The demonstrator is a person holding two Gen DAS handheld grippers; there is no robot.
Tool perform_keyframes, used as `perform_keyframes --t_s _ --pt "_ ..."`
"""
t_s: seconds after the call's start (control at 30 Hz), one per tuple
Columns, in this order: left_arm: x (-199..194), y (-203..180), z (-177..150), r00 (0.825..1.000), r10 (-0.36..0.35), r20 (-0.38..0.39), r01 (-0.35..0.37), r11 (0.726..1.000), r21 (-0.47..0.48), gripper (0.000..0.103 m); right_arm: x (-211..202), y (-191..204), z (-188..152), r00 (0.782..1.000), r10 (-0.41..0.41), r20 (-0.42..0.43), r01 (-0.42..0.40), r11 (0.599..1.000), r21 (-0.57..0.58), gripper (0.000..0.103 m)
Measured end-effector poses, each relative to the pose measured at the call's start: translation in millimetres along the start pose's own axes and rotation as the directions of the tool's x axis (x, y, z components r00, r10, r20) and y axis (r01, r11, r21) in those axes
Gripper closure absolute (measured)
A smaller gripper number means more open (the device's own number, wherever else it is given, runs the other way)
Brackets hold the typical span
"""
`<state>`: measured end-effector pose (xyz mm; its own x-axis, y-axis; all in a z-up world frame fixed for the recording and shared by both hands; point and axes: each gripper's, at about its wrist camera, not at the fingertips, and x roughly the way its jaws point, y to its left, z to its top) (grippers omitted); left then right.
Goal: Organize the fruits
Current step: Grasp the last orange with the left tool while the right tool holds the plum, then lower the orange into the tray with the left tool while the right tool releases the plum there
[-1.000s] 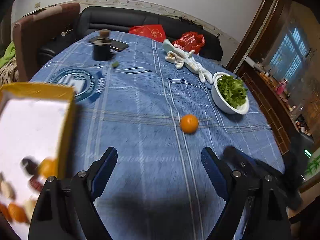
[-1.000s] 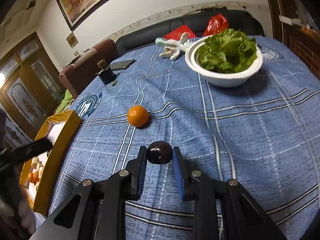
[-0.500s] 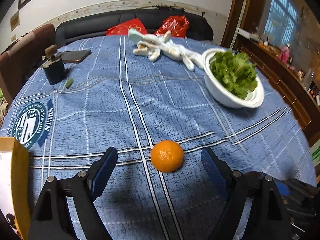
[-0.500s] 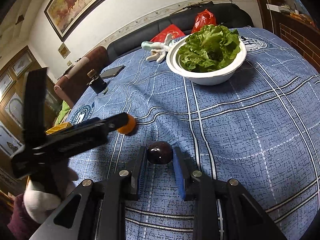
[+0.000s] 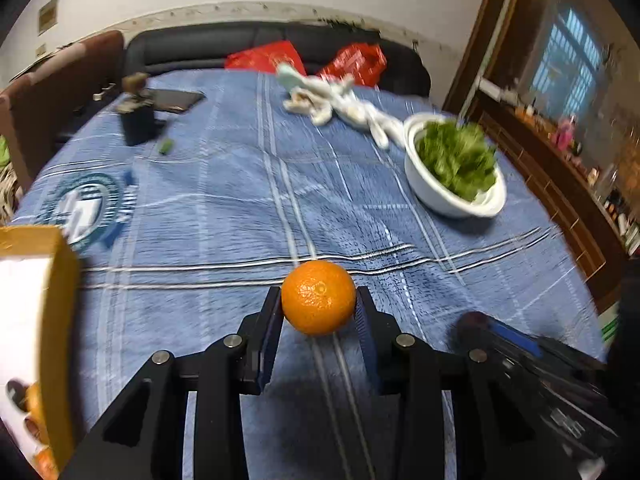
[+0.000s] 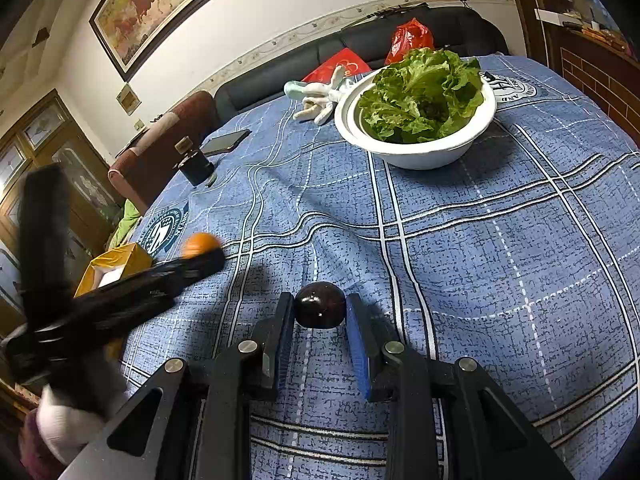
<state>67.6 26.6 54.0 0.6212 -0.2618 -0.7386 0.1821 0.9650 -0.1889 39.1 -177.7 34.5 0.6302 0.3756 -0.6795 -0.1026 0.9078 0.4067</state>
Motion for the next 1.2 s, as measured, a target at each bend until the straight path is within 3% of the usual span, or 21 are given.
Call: perform_keyframes --t_s 0.13,0.37,0.47,0.6,0.7,0.8,1.0,1.1,1.13,1.2 --pt "-51.2 23.7 -9.5 0.997 0.025 0.07 -0.022 0.998 -0.052 0.068 -3.1 3.7 -2.4 1.0 0.0 0.013 0.0 1.0 -0.013 0.074" --pt "-132.9 87.3 -50.7 0.977 0.146 0.158 -0.119 0.979 -0.165 0.068 -7.3 28.0 -16.3 0.999 0.004 0.035 -0.001 0.997 -0.075 0.074" --pt "-163.1 134.2 -80.9 0.963 0.222 0.153 -0.177 0.949 -0.259 0.068 -7.6 48.0 -23.2 1.0 0.002 0.023 0.001 0.993 -0.115 0.074" --pt "-184.6 194.5 -116.6 0.944 0.314 0.104 -0.254 0.89 -0.379 0.068 -8.7 87.7 -35.9 0.996 0.083 -0.018 -0.085 0.986 -0.141 0.073" --pt "-190.0 227.8 -137.0 0.939 0.338 0.07 -0.273 0.85 -0.45 0.068 -0.5 127.9 -44.4 0.982 0.17 -0.08 -0.181 0.972 -0.153 0.073" --pt "-191.9 247.8 -153.7 0.942 0.33 0.054 -0.264 0.833 -0.486 0.068 8.6 172.6 -53.7 0.965 0.224 -0.137 -0.248 0.949 -0.194 0.073" --pt "-195.0 241.8 -157.5 0.941 0.329 0.081 -0.262 0.858 -0.441 0.068 37.5 256.3 -77.2 0.924 0.279 -0.261 -0.347 0.898 -0.27 0.073" --pt "-193.2 229.6 -155.7 0.943 0.322 0.086 -0.266 0.882 -0.389 0.066 46.6 287.5 -87.8 0.922 0.262 -0.284 -0.349 0.881 -0.321 0.073" --pt "-193.2 227.1 -155.0 0.945 0.315 0.086 -0.263 0.889 -0.375 0.063 50.5 296.7 -90.1 0.922 0.254 -0.291 -0.348 0.874 -0.339 0.072" --pt "-194.3 225.5 -154.2 0.953 0.29 0.088 -0.239 0.898 -0.369 0.048 55.6 311.6 -93.9 0.926 0.237 -0.292 -0.339 0.864 -0.373 0.072"
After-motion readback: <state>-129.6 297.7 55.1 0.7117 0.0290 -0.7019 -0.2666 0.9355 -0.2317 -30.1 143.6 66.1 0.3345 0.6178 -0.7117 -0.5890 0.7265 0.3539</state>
